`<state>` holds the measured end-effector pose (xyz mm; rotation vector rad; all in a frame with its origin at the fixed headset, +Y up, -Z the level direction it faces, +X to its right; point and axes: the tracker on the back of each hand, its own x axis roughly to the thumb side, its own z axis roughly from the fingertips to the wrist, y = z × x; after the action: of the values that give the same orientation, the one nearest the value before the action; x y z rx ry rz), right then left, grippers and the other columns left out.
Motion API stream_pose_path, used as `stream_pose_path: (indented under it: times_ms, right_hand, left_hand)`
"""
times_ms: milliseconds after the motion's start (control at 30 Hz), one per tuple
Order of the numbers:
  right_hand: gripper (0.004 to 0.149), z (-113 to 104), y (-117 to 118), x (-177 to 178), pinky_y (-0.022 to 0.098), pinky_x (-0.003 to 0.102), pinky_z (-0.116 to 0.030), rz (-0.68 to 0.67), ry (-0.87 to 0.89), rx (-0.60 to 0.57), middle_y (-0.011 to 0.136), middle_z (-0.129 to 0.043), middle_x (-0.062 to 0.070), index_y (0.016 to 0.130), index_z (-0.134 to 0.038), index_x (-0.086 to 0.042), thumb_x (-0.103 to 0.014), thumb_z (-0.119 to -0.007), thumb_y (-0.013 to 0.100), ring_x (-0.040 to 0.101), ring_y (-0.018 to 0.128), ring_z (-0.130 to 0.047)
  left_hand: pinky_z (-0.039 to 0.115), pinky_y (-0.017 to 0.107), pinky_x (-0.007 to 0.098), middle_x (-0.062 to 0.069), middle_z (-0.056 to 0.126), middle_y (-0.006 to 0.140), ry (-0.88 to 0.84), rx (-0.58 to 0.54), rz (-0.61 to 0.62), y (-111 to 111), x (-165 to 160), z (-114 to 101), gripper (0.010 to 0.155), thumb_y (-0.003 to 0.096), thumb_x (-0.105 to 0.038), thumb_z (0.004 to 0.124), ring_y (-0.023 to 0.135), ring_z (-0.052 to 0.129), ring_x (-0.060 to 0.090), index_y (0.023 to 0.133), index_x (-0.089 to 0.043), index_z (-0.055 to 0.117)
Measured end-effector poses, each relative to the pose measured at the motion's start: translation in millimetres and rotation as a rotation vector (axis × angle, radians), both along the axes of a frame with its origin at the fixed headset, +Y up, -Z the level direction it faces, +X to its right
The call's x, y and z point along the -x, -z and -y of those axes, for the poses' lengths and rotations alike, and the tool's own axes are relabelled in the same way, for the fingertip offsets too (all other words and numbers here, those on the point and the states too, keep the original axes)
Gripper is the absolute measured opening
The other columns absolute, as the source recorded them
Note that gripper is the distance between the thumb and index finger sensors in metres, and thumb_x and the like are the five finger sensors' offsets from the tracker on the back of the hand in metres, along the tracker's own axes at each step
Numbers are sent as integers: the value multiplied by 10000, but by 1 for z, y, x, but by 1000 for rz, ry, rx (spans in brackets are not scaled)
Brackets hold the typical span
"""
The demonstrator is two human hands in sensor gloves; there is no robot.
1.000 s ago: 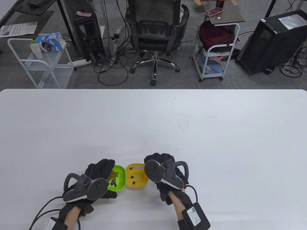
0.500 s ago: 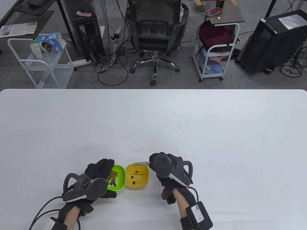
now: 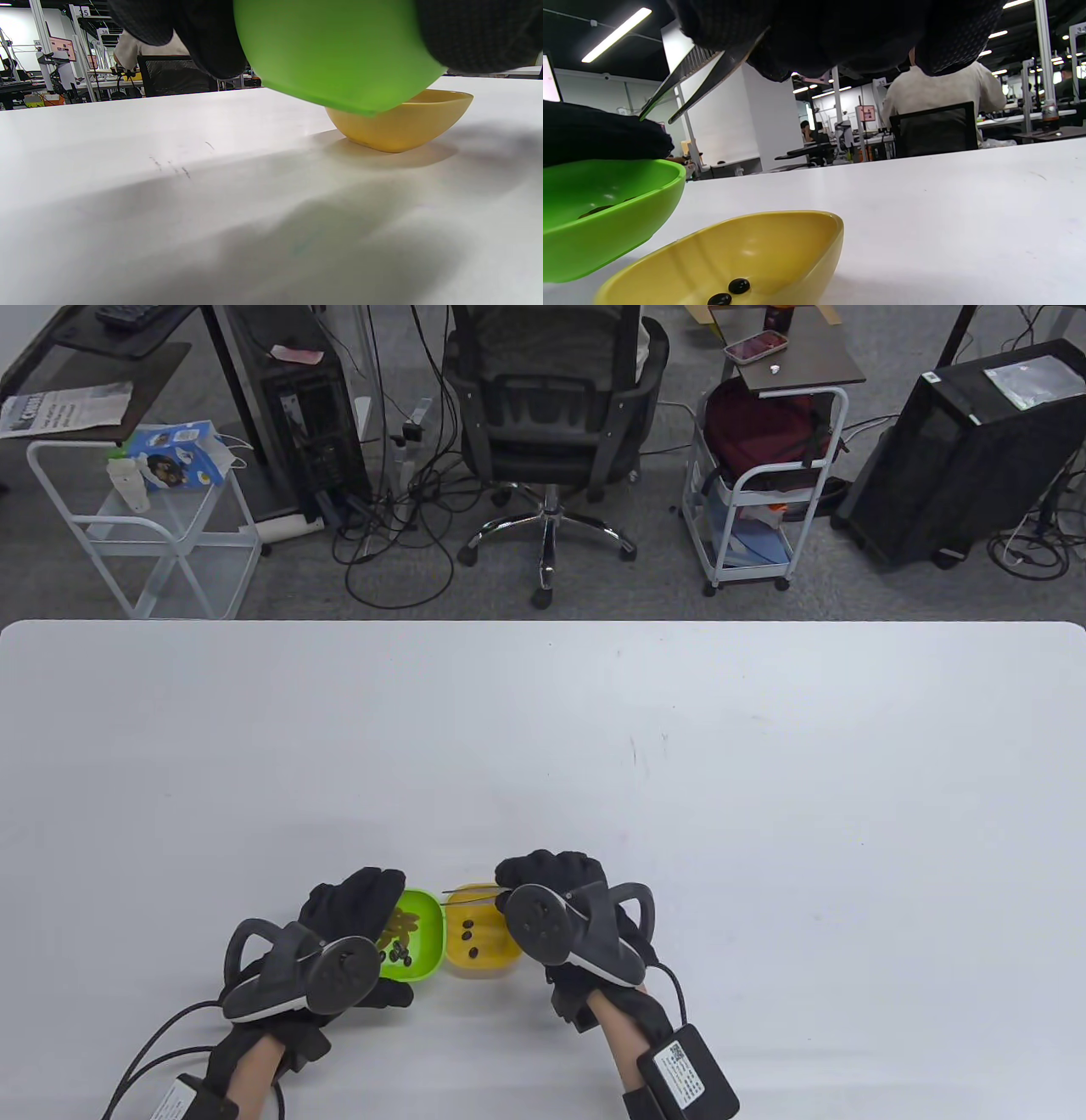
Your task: Pick coffee beans with tweezers into small dish
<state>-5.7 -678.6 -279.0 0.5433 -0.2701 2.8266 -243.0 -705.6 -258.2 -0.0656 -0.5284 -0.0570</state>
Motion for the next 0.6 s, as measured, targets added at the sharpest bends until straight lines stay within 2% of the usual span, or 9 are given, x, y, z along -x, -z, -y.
stream_pose_path:
  times_ms: [600]
  right_hand:
    - [448, 13, -16, 42, 698, 572, -703, -124, -164, -56, 653, -862, -38, 842, -745, -237, -379, -673, 423, 193, 488, -897]
  left_hand:
    - [659, 756, 642, 268, 595, 1207, 1, -1, -1, 0, 0, 0, 1159, 312, -697, 782, 1014, 837, 410, 1190, -17, 448]
